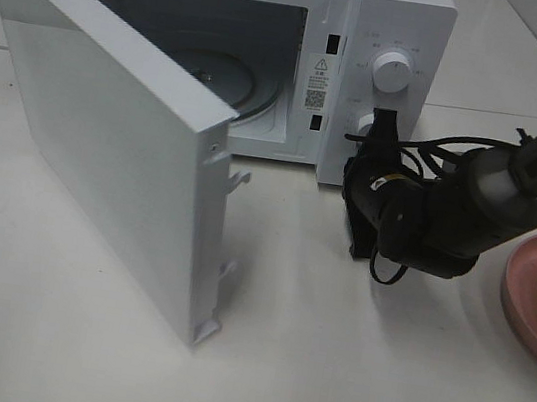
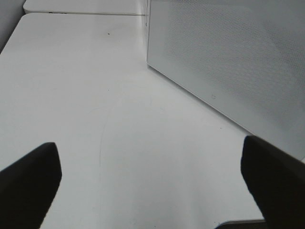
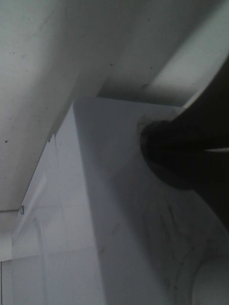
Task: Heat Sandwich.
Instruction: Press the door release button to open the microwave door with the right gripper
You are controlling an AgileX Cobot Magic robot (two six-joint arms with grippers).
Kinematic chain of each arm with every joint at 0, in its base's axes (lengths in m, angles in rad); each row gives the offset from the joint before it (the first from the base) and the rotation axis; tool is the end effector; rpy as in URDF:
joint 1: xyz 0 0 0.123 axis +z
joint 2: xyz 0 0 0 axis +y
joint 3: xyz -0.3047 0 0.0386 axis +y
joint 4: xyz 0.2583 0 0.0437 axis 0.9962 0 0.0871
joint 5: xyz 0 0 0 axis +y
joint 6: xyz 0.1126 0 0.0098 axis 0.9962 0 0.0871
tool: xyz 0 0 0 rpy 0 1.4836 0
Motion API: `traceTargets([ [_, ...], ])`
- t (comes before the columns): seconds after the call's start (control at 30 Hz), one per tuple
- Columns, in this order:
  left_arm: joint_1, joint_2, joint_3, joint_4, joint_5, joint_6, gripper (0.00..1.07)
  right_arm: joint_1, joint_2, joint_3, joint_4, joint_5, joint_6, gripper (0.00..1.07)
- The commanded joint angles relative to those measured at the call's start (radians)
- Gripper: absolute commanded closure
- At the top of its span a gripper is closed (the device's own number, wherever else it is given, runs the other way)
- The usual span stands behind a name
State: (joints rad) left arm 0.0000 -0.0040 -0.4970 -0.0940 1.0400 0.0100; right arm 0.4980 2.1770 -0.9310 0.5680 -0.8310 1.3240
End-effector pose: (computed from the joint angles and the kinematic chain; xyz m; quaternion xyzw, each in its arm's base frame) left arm 0.0021 -0.0092 0.2737 0.0056 0.8466 -0.0443 0.5304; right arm 0.3941 0.1632 0.0789 0.5643 0.6048 0.4059 0.3886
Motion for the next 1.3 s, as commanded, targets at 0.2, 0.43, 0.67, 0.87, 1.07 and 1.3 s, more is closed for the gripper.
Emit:
traceTargets([
  [0.2,-0.003,-0.020,0.003,-0.008,-0.006,0.001,0.10,-0.057,-0.054,-0.095,-0.069,-0.231,-0.037,1.07],
  [0.43,-0.003,-0.020,0.003,-0.008,-0.006,0.001,0.10,-0.054,-0.060,-0.058,-0.117,-0.166,0.028,1.07],
  [0.67,-0.003,-0.020,0.003,-0.008,-0.006,0.001,0.10,-0.043,-0.085,0.003,-0.117,-0.152,0.042,1.07],
  [0.87,-0.003,-0.020,0.003,-0.008,-0.006,0.001,0.10,-0.009,-0.104,0.064,-0.118,-0.055,0.084,1.07],
  [1.07,-0.003,-0.020,0.003,-0.008,-0.006,0.001,0.10,-0.004,-0.137,0.112,-0.138,0.004,0.083,1.07],
  [1.3,-0.003,-0.020,0.003,-0.008,-0.006,0.001,0.10,0.004,-0.182,0.178,-0.174,0.074,0.079,1.07],
])
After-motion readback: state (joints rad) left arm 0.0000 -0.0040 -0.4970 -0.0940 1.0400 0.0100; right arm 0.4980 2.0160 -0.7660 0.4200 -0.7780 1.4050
